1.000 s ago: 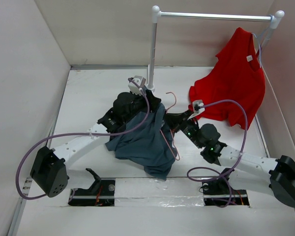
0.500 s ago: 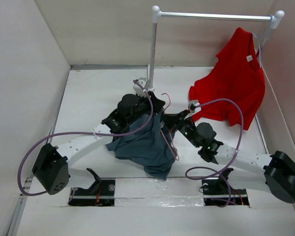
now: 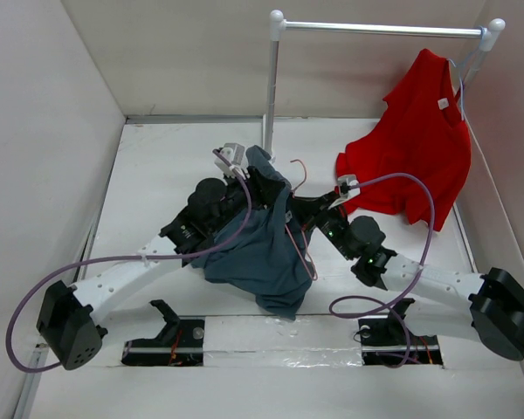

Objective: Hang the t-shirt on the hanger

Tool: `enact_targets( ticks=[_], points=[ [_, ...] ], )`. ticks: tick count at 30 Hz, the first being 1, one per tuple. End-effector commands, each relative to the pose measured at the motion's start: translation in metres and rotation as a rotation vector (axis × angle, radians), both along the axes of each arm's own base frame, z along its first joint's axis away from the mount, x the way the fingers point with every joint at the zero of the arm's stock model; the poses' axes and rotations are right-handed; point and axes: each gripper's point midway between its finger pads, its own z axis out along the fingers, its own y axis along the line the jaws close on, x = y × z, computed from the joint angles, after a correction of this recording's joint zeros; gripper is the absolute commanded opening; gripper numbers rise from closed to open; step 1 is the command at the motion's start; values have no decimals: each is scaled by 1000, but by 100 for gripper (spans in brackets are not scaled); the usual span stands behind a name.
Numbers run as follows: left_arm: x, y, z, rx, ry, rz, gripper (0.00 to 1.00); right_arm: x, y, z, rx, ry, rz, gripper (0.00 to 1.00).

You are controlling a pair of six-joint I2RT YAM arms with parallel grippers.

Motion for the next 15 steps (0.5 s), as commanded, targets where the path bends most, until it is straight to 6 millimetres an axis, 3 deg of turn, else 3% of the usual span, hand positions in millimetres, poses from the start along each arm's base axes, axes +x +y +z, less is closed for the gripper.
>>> enact_targets(
  ticks=[1,2,8,15],
  points=[
    [7,23,19,-82,-21,130,38,-1,-8,56,121,-118,-34,0],
    [11,27,18,-84,-13,166,44,-2,-8,55,119,-118,-30,0],
    [23,22,2,-85,59,212,53,-5,-7,55,116,-121,-13,0],
    [38,3,3,-127,67,166,53,-10,-8,58,121,-129,5,0]
  ],
)
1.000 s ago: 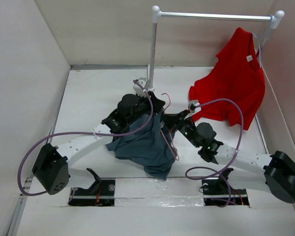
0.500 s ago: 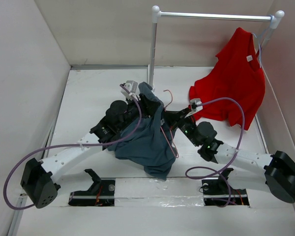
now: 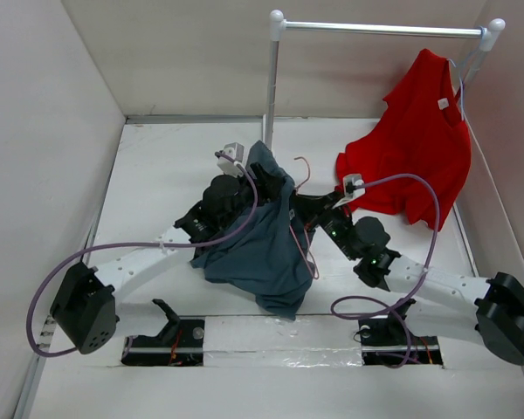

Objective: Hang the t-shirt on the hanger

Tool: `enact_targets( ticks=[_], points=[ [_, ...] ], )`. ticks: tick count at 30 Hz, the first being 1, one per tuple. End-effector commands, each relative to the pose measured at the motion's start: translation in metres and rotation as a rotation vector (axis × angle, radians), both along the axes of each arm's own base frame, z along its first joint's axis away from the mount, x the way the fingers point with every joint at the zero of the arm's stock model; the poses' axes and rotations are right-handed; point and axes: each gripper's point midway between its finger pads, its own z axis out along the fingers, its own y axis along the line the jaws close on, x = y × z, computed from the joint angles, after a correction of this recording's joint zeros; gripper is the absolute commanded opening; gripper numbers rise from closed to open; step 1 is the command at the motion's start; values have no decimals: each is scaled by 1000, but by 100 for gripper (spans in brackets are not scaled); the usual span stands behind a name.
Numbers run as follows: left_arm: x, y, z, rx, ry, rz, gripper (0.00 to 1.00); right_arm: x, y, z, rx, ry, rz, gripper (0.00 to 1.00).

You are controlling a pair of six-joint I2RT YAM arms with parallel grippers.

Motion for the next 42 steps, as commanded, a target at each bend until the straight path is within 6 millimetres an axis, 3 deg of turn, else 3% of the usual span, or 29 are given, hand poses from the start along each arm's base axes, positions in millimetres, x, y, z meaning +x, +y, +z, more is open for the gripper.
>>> enact_targets(
  ticks=[1,6,10,14,17,29,32,42],
  points=[
    [8,-10,46,-128,-85,-13,53,-7,-3,46,93,-109,9,0],
    [0,-31,53,-197,-98,-94,53,-7,5,41,79,-97,38,0],
    [-5,-41,40,-225,-58,-131,51,-3,10,38,92,-100,41,0],
    [-16,-27,37,-271,-74,-114,30,0,11,34,87,-92,29,0],
    [-19,-13,40,-264,-82,-68,27,4,7,32,79,-83,1,0],
    [-40,9,56,-288,-119,-74,50,9,-2,31,77,-80,-16,0],
    [-33,2,60,-266,-114,-72,57,6,1,36,80,-94,7,0],
    [-12,-18,53,-245,-88,-85,58,-6,2,45,88,-119,56,0]
  ],
)
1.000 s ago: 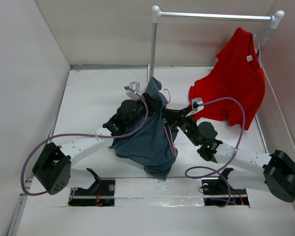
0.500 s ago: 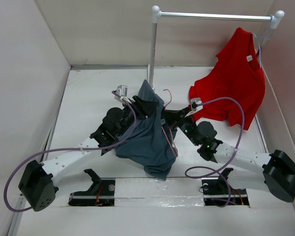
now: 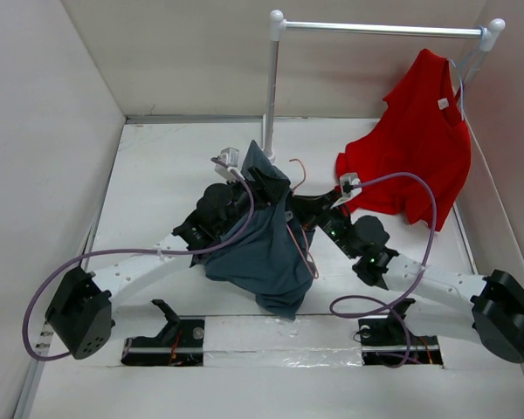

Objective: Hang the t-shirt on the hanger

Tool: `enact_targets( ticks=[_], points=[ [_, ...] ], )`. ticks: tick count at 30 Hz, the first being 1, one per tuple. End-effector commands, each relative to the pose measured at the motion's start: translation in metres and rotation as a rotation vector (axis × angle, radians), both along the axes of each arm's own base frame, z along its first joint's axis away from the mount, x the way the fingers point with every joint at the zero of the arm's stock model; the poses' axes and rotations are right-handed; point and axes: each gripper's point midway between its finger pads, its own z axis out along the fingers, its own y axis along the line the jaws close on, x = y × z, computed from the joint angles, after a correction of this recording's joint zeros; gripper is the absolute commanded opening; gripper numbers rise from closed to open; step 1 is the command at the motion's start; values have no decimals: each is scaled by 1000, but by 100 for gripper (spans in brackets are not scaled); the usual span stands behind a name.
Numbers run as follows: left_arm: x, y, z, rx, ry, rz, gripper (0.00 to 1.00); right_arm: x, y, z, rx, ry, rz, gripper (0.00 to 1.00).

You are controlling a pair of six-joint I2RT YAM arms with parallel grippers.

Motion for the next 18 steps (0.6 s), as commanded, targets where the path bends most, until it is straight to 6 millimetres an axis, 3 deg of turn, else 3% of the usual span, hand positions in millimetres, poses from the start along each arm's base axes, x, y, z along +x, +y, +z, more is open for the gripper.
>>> enact_targets(
  ticks=[1,10,16,18],
  points=[
    [7,-10,38,-74,-79,-20,58,-6,-4,44,86,-100,15,0],
    [1,-24,47,-167,-123,-71,53,-2,9,34,81,-84,51,0],
    [-3,-28,35,-192,-93,-97,33,2,12,24,79,-65,48,0],
    [-4,-25,32,-196,-90,-88,22,4,12,23,76,-61,39,0]
  ],
)
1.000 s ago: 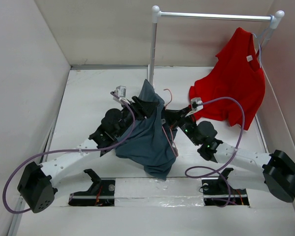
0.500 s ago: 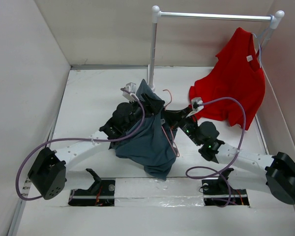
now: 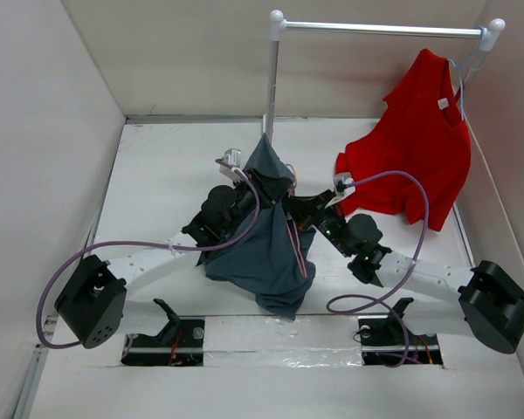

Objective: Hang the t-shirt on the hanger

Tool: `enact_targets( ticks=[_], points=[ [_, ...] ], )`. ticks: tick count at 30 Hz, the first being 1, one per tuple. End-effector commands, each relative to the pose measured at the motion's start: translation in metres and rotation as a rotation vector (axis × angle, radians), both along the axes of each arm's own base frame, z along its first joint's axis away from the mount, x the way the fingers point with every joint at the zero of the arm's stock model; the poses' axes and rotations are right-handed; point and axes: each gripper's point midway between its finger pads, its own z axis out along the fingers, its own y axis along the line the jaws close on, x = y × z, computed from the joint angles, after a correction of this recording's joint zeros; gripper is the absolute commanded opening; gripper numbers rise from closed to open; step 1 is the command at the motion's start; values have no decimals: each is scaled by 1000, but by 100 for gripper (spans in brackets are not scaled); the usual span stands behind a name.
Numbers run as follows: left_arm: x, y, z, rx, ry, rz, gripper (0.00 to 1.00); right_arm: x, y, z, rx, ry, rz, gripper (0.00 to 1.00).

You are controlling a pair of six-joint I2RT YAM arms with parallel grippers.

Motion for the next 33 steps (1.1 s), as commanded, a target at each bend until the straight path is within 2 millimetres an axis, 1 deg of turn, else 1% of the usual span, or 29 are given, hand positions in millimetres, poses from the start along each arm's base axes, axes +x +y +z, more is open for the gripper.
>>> enact_targets(
  ticks=[1,2,3,4,5,11,13,14,16,17,19,20,21,24,25,27,28,29,30,32,33],
  points=[
    [-11,-4,33,-101,-81,-43,18,2,1,33,78,-64,-2,0],
    [-10,-2,34,-92,-80,-33,13,4,0,33,75,-60,-18,0],
    [-10,-1,37,-93,-87,-28,10,5,0,34,75,-62,-18,0],
    [-10,-1,36,-80,-80,-26,7,5,-1,34,74,-62,-23,0],
    [-10,0,38,-81,-83,-23,0,5,-1,33,73,-61,-23,0],
    [-11,7,44,-79,-84,2,0,7,0,30,64,-46,-30,0],
    [-12,9,43,-74,-81,3,0,7,0,29,64,-42,-29,0],
    [-13,11,41,-76,-77,8,0,4,3,29,67,-40,-16,0],
    [-14,13,41,-78,-74,12,0,4,2,30,69,-38,-20,0],
    [-13,15,44,-79,-78,20,0,4,1,31,68,-38,-21,0],
    [-13,15,42,-62,-68,22,0,4,1,31,65,-35,-22,4],
    [-15,17,47,-71,-79,22,0,3,1,30,61,-33,-20,5],
    [-16,19,42,-72,-71,26,0,2,0,31,67,-33,-21,6],
    [-19,21,47,-91,-77,22,0,3,0,29,50,-22,-22,13],
    [-17,24,48,-91,-78,30,0,2,-1,29,41,-18,-21,18],
    [-18,24,47,-91,-75,25,0,0,-3,26,37,-15,-23,22],
    [-19,24,47,-96,-71,23,0,-1,-5,27,43,-20,-22,26],
    [-17,28,49,-100,-74,34,0,-3,-6,28,46,-23,-22,28],
    [-17,28,48,-102,-71,35,0,-2,-7,24,36,-15,-26,31],
    [-13,34,49,-100,-68,44,0,-3,-9,25,27,-16,-32,33],
    [-14,33,51,-104,-69,36,0,-3,-10,26,24,-16,-34,33]
  ],
)
